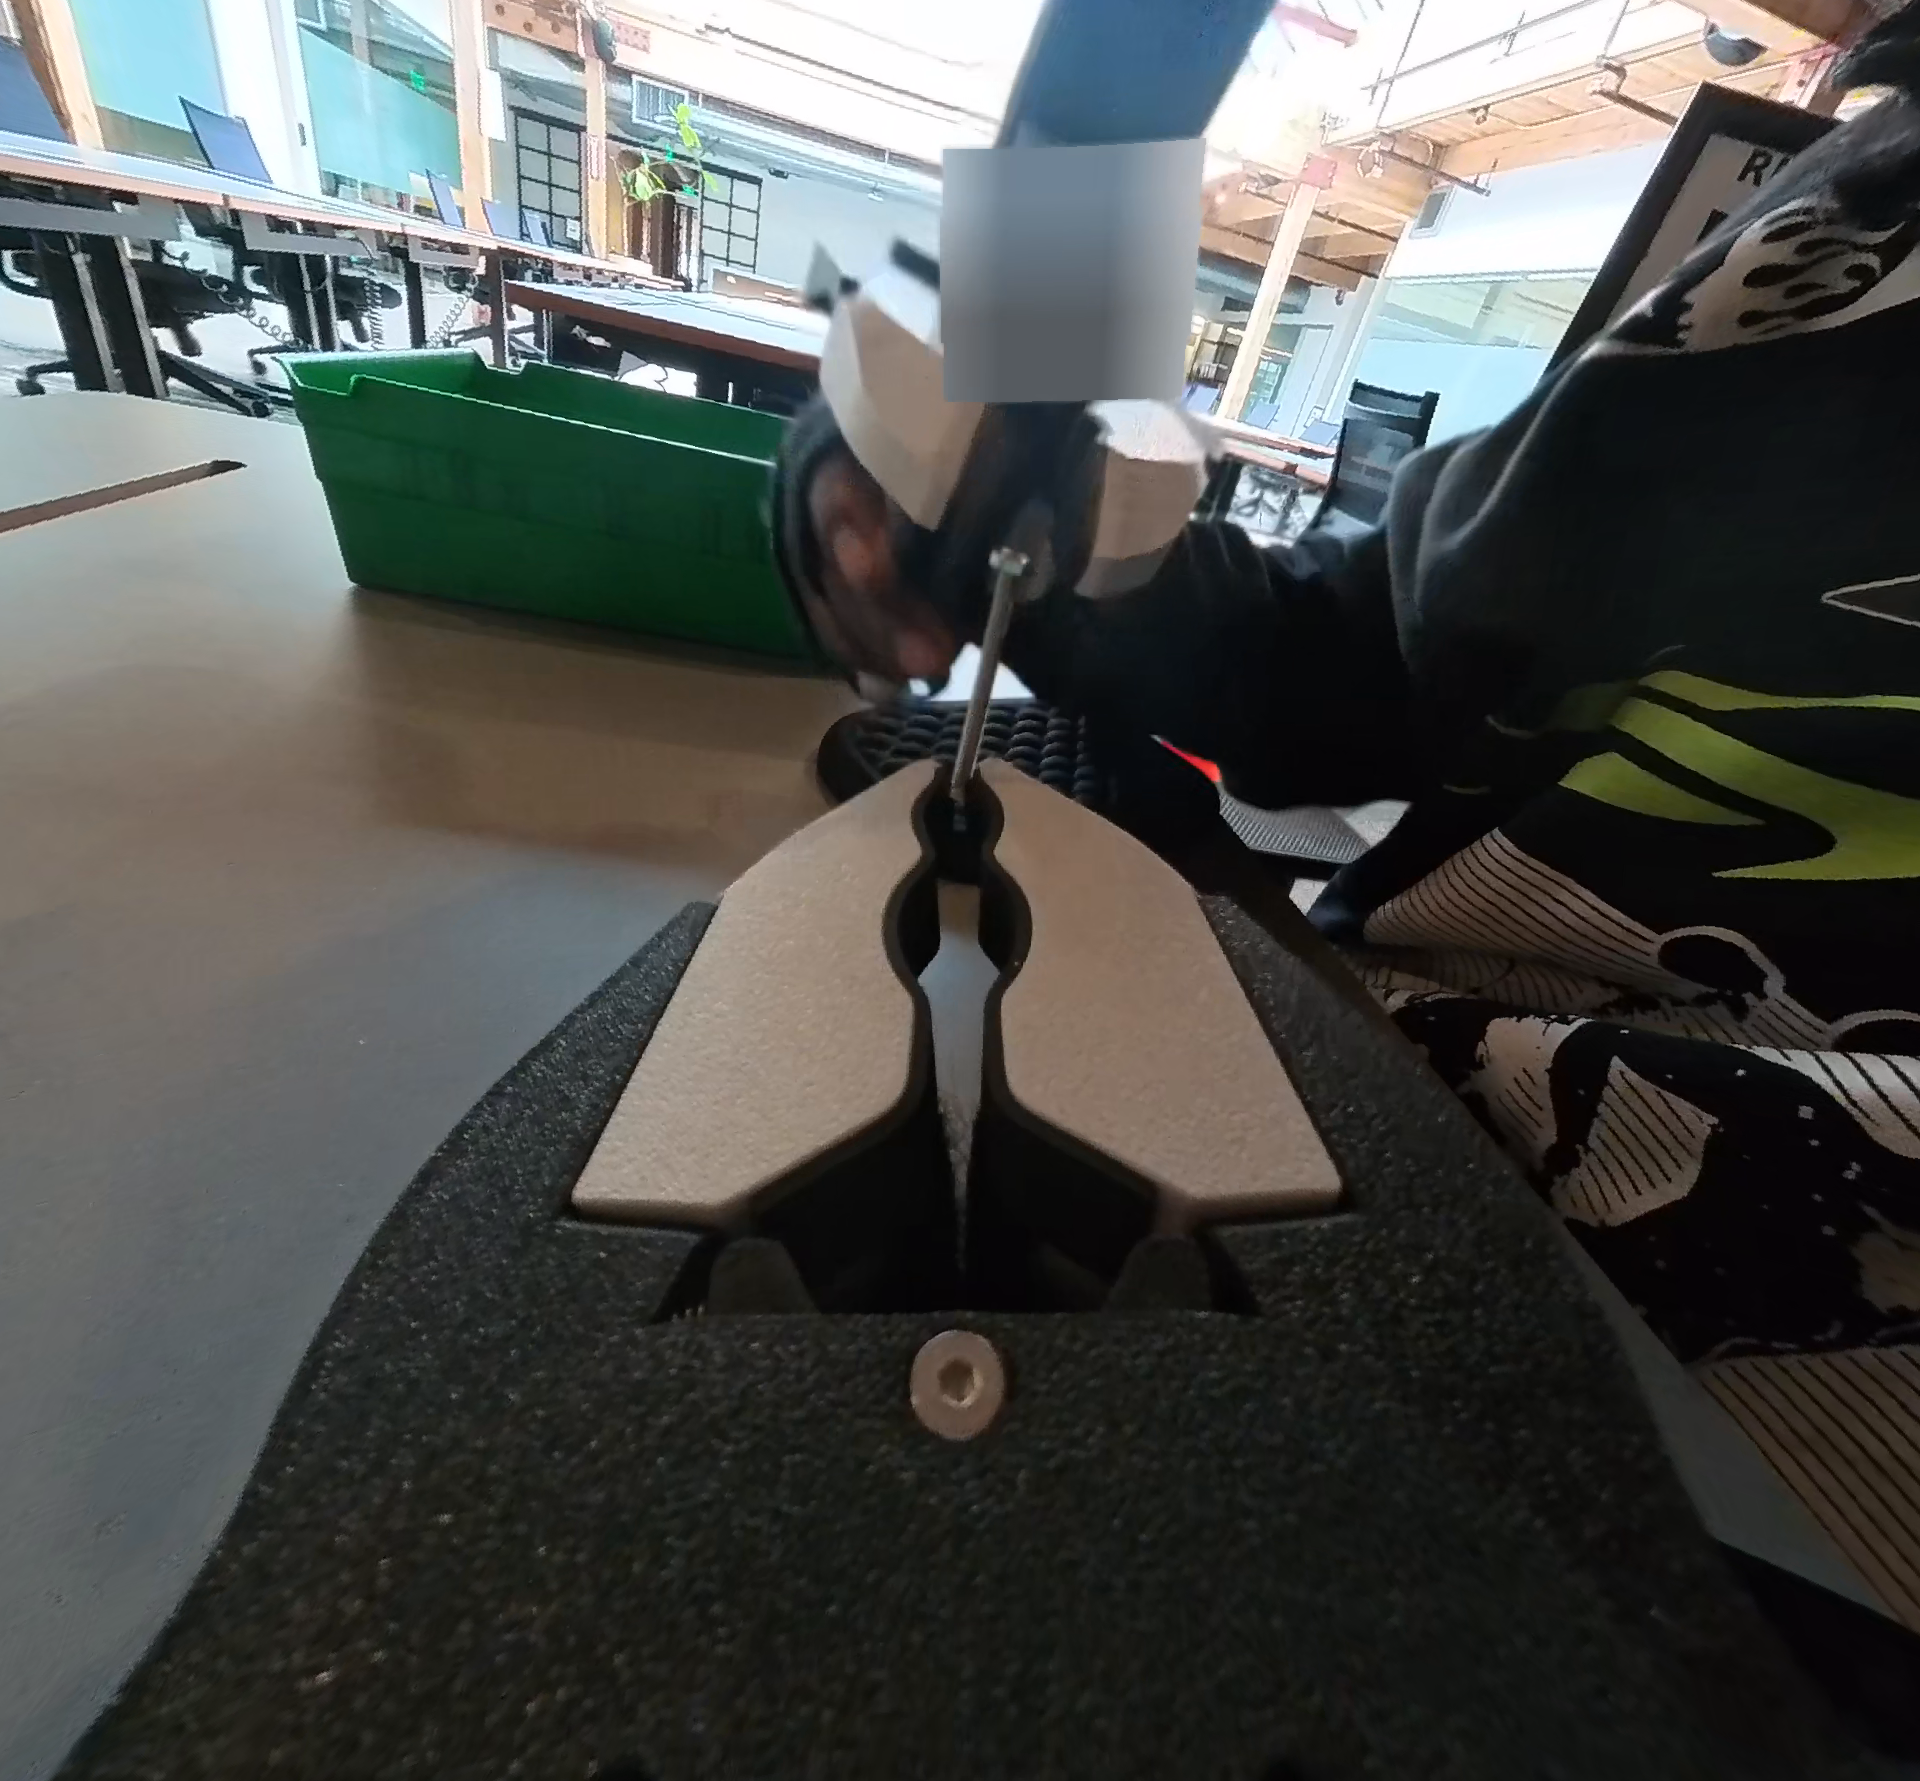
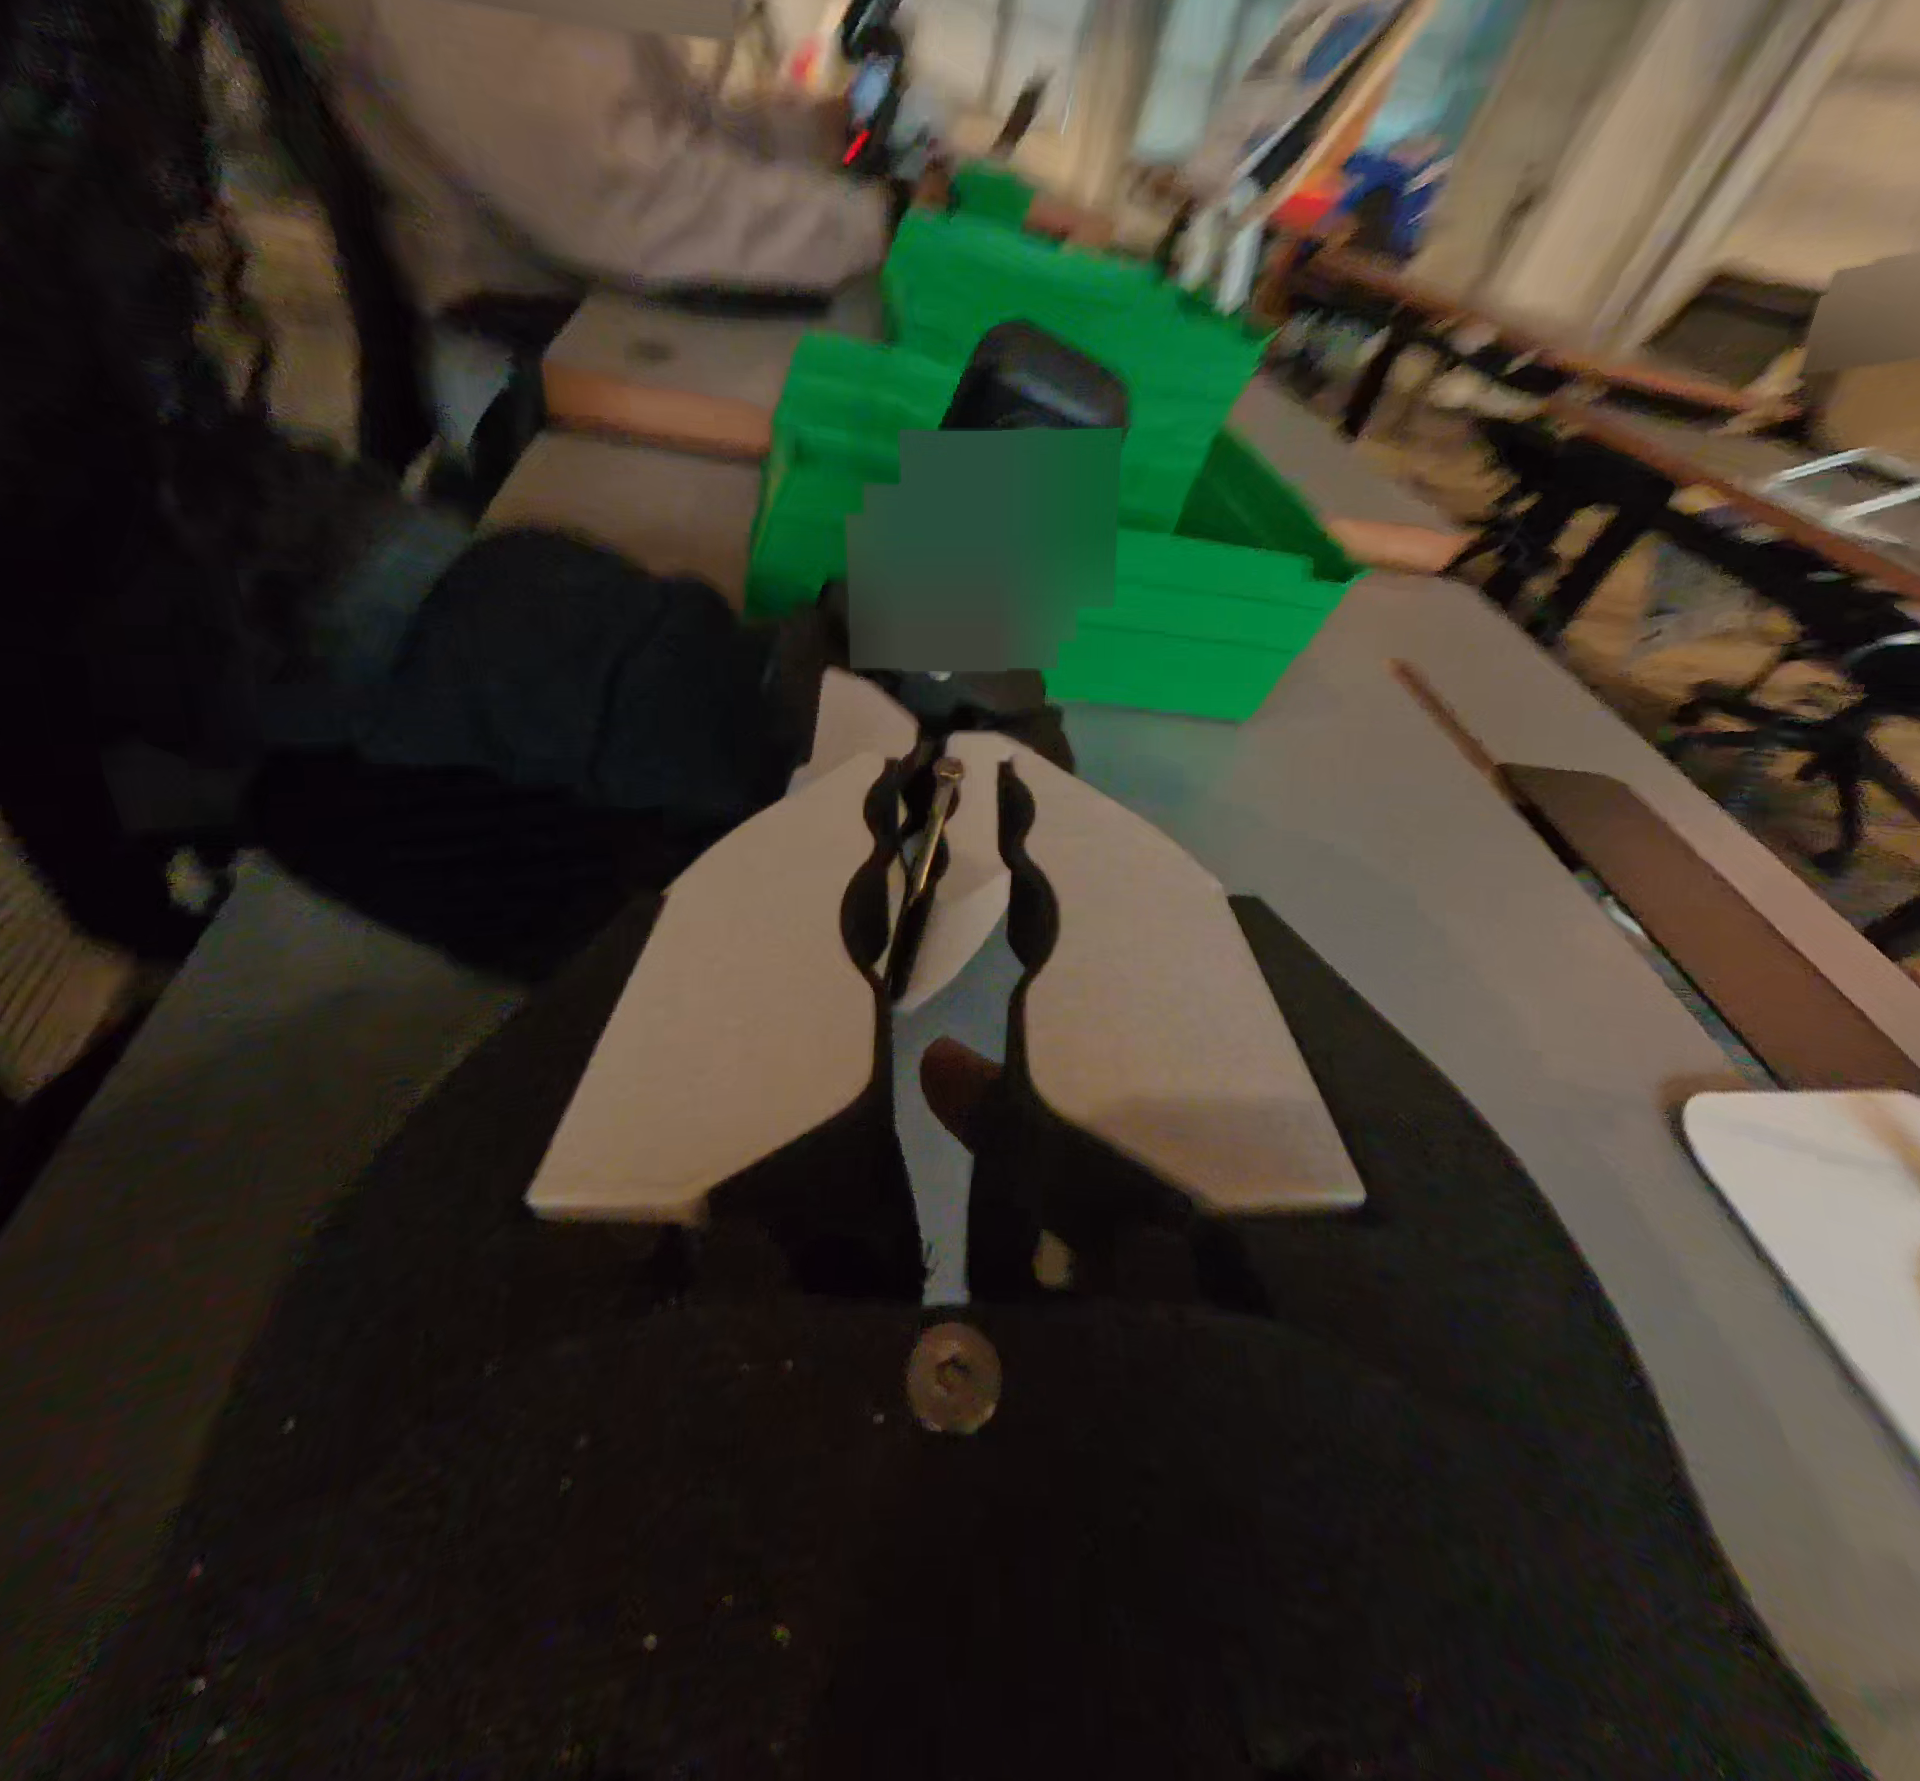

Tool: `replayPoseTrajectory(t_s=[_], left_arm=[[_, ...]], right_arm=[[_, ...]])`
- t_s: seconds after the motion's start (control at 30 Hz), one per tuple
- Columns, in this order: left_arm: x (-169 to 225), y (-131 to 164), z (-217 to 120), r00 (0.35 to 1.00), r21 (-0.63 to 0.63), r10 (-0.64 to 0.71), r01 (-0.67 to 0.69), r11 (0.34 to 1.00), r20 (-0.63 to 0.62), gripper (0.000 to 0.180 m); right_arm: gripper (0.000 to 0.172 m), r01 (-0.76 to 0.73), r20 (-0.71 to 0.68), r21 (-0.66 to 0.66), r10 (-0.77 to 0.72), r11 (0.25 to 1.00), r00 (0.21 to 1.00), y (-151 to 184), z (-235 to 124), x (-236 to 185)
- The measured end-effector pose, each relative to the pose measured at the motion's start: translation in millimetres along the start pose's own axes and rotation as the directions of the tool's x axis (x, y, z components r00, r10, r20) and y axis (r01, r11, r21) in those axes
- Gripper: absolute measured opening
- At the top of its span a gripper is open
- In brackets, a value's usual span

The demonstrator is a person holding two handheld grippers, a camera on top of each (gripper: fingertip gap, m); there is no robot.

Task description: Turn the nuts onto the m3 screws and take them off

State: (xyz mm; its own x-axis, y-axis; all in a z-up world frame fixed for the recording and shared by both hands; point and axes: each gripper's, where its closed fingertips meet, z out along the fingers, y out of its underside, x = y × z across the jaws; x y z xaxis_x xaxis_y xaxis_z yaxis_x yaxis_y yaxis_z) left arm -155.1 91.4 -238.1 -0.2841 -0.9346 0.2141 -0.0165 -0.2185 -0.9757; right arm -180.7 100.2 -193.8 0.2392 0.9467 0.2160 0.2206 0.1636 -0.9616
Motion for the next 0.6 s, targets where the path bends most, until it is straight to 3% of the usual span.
replayPoseTrajectory(t_s=[0.03,0.1,0.2,0.3,0.4,0.6], left_arm=[[0.0,1.2,0.7,1.000,-0.009,0.000,0.000,1.000,0.000,0.001],[1.3,3.4,2.2,1.000,-0.026,-0.001,0.001,1.000,-0.010,0.001],[2.3,5.2,3.3,1.000,-0.042,-0.010,0.009,0.999,-0.024,0.001],[2.1,5.1,2.5,0.999,-0.041,-0.020,0.019,0.999,-0.031,0.000],[1.7,4.2,1.4,0.999,-0.035,-0.034,0.032,0.999,-0.038,0.000],[1.5,3.5,0.8,0.998,-0.028,-0.043,0.042,0.999,-0.044,0.000]], right_arm=[[0.020,0.059,0.074,-0.093,-0.052,0.994,0.996,-0.1,-3.5,-2.1],[0.019,0.251,0.237,-0.270,-0.188,0.930,0.953,-6.5,-12.4,-3.0],[0.022,0.503,0.495,-0.400,-0.281,0.766,0.822,-22.7,-15.5,-5.8],[0.022,0.725,0.724,-0.418,-0.281,0.548,0.630,-15.2,-14.6,-11.3],[0.024,0.859,0.840,-0.357,-0.277,0.366,0.467,-4.5,-10.4,-4.8],[0.017,0.908,0.908,-0.295,-0.209,0.297,0.363,8.5,-4.7,-2.1]])
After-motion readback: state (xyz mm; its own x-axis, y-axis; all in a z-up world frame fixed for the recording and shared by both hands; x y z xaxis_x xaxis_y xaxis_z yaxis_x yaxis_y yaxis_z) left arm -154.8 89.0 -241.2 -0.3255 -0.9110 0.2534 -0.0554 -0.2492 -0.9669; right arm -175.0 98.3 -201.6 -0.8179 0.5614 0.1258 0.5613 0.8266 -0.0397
